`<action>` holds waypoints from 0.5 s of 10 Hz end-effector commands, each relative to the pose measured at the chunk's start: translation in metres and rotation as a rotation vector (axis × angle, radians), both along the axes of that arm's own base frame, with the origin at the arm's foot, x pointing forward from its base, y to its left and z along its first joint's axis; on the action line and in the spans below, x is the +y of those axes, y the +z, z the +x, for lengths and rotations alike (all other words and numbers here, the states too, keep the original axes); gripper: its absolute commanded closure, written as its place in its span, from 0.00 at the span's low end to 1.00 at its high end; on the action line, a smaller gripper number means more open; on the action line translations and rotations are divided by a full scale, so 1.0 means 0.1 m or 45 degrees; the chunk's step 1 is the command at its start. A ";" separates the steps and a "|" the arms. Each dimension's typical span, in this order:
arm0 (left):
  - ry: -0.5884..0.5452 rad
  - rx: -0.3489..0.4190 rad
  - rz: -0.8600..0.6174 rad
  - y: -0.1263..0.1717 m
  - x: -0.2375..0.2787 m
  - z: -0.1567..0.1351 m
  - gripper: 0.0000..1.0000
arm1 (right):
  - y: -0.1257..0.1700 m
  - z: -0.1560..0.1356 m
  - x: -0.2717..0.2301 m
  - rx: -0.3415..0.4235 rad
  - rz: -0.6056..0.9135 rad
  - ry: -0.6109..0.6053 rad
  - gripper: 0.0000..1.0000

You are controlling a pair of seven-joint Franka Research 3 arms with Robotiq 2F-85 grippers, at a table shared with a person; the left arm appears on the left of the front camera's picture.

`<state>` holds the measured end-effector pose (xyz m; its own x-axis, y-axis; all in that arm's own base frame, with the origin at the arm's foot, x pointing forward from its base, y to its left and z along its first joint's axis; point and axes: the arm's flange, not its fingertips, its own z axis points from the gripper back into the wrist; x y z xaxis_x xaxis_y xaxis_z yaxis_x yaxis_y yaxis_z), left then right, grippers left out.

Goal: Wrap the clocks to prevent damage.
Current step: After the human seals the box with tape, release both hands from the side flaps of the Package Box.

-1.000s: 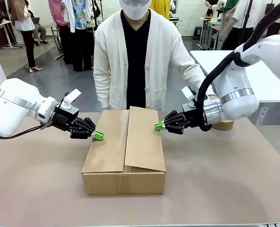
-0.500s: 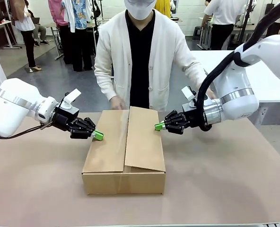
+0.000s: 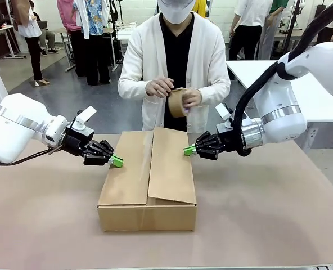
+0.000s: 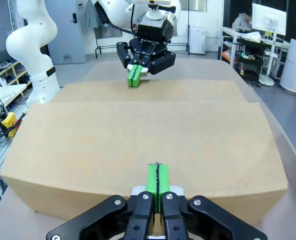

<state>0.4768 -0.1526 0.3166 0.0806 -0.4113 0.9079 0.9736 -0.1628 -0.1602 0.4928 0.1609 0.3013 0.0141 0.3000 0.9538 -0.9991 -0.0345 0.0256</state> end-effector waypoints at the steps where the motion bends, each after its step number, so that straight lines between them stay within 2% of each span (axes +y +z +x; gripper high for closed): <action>1: 0.006 0.002 0.013 -0.04 -0.01 0.00 1.00 | -0.04 -0.01 0.02 0.007 -0.009 -0.002 0.99; 5: 0.006 0.002 0.013 -0.04 -0.01 0.00 1.00 | -0.04 -0.01 0.02 0.007 -0.009 -0.002 0.99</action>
